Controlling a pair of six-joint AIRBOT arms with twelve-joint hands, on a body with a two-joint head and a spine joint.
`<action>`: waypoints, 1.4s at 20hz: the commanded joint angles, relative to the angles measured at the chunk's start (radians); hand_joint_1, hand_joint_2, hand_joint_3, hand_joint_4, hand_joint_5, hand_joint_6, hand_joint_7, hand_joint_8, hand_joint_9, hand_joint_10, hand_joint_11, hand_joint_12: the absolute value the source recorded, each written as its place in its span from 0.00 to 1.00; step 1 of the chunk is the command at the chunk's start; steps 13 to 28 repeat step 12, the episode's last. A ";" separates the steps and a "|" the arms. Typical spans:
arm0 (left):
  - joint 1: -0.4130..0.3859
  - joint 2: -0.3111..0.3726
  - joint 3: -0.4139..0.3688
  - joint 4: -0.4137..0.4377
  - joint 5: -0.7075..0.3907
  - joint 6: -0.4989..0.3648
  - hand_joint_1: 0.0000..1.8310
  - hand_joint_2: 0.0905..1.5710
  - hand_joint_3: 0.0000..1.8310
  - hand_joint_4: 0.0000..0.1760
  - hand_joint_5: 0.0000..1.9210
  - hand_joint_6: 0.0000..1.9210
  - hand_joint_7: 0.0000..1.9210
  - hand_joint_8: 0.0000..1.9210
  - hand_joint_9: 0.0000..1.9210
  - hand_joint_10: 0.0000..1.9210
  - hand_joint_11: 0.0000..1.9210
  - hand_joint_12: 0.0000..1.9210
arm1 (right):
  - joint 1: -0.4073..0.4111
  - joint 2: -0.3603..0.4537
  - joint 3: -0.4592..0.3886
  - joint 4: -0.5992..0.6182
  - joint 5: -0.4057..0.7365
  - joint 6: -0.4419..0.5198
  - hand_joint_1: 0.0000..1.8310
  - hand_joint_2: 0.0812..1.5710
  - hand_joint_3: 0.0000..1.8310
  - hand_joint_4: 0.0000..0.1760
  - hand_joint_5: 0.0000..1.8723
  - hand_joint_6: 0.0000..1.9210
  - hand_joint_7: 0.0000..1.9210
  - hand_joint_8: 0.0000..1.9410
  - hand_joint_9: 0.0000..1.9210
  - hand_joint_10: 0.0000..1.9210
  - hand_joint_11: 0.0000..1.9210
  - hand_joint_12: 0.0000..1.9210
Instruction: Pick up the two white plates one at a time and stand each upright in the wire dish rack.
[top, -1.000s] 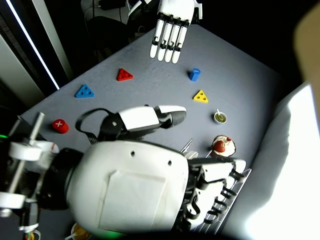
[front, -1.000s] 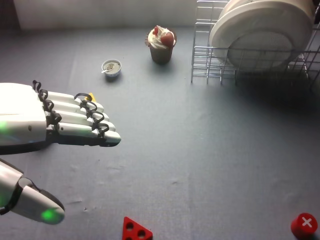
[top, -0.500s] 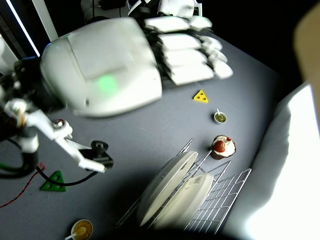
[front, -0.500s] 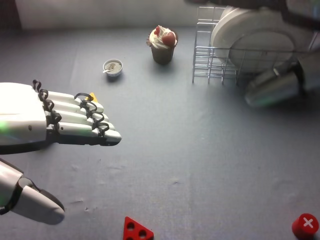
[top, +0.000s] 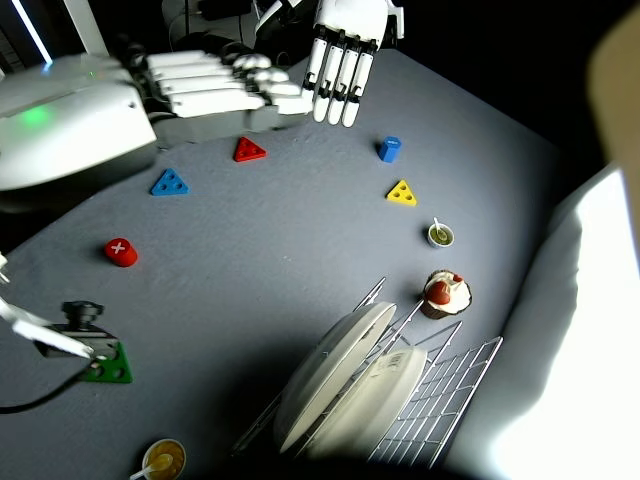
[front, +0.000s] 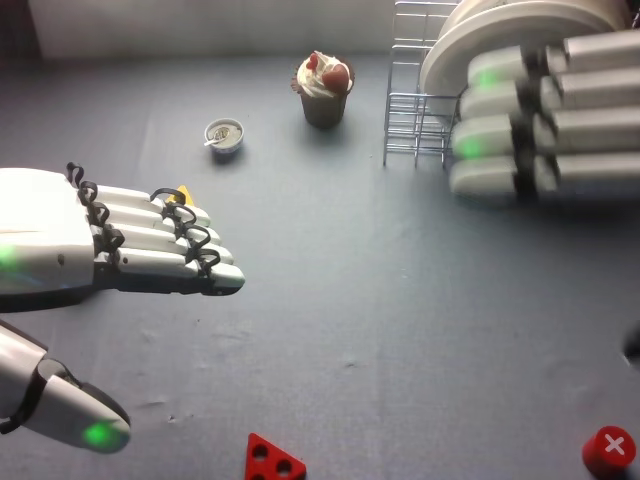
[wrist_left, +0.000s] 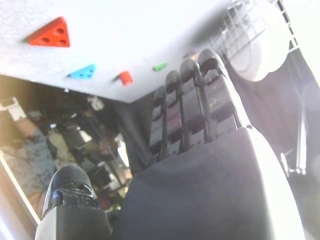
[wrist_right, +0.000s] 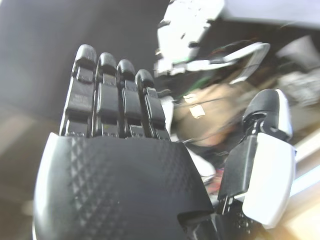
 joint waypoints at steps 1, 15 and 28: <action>-0.007 0.007 -0.001 -0.060 -0.073 -0.002 0.00 0.60 0.00 0.00 0.09 0.00 0.11 0.00 0.10 0.00 0.09 0.01 | 0.003 0.015 -0.006 0.112 0.102 -0.017 0.20 0.54 0.00 0.00 0.07 0.00 0.09 0.00 0.10 0.00 0.12 0.01; -0.007 0.010 -0.009 -0.058 -0.067 -0.002 0.00 0.60 0.00 0.00 0.08 0.00 0.10 0.00 0.09 0.00 0.08 0.00 | -0.060 0.132 -0.052 0.156 0.098 -0.018 0.16 0.57 0.01 0.00 0.08 0.00 0.10 0.00 0.12 0.01 0.13 0.01; -0.007 0.010 -0.009 -0.058 -0.067 -0.002 0.00 0.60 0.00 0.00 0.08 0.00 0.10 0.00 0.09 0.00 0.08 0.00 | -0.060 0.132 -0.052 0.156 0.098 -0.018 0.16 0.57 0.01 0.00 0.08 0.00 0.10 0.00 0.12 0.01 0.13 0.01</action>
